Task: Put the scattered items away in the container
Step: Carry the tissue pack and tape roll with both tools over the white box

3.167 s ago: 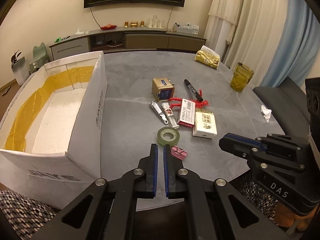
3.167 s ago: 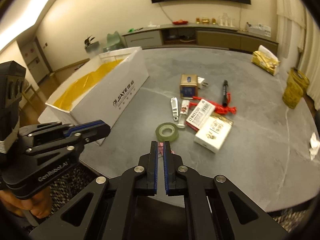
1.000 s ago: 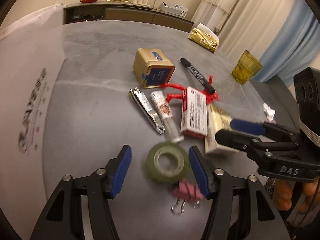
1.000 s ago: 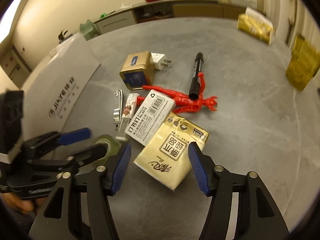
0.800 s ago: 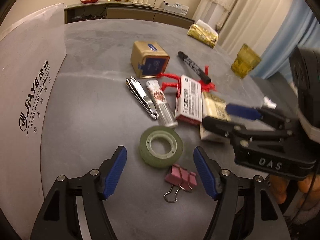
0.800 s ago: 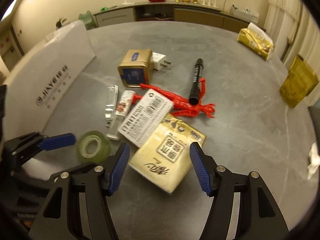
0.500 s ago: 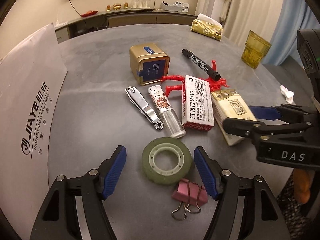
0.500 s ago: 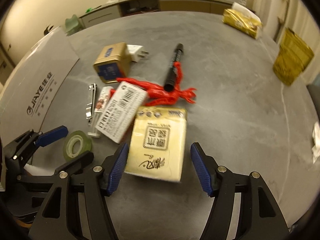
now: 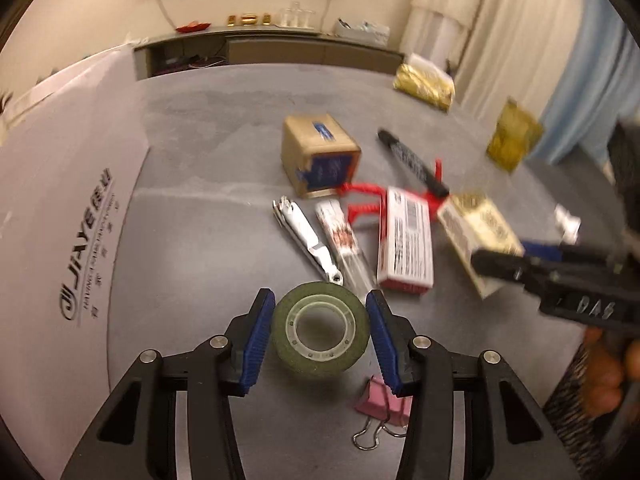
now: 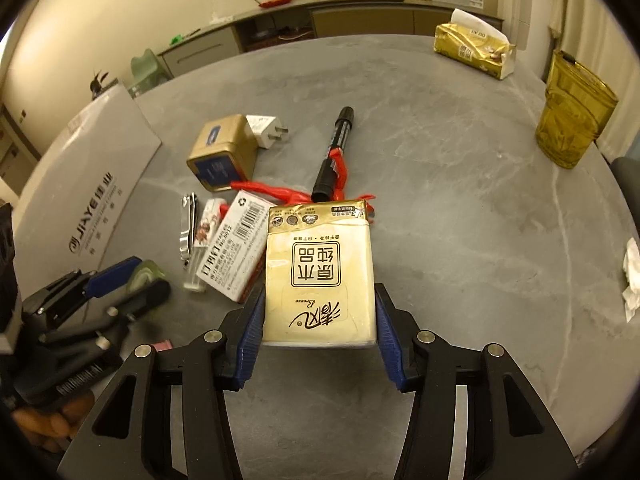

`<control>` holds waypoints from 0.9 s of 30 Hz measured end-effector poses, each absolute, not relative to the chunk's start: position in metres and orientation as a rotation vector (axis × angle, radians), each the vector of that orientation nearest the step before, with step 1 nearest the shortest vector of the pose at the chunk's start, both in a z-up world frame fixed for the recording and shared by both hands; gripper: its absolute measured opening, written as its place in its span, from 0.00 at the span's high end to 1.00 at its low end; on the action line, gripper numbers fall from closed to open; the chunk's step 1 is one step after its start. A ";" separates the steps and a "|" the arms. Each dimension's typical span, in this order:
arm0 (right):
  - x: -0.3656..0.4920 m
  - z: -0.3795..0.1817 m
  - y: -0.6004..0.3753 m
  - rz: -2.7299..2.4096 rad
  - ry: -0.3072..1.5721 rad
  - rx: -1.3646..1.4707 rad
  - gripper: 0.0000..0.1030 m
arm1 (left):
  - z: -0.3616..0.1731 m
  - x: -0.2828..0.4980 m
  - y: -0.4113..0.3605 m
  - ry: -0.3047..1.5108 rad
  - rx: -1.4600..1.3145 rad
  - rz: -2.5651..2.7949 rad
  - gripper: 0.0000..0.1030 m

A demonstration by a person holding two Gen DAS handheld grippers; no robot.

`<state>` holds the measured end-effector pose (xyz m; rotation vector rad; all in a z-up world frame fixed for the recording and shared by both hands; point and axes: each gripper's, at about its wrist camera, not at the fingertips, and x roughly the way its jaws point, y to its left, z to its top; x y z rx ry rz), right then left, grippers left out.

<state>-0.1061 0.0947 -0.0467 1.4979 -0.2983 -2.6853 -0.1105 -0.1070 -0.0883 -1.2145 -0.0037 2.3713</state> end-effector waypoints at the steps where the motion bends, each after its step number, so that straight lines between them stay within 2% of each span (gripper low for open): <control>1: -0.107 -0.046 0.095 -2.679 -0.313 1.493 0.48 | -0.085 -0.112 -0.109 -0.030 -1.213 2.374 0.53; 5: -0.106 -0.040 0.090 -2.667 -0.317 1.458 0.48 | -0.072 -0.115 -0.118 -0.108 -1.205 2.380 0.53; 13: -0.104 -0.030 0.073 -2.653 -0.270 1.403 0.48 | -0.049 -0.108 -0.122 -0.088 -1.185 2.415 0.53; 27: -0.091 -0.009 0.032 -2.631 -0.203 1.362 0.48 | -0.012 -0.096 -0.158 -0.185 -1.118 2.448 0.53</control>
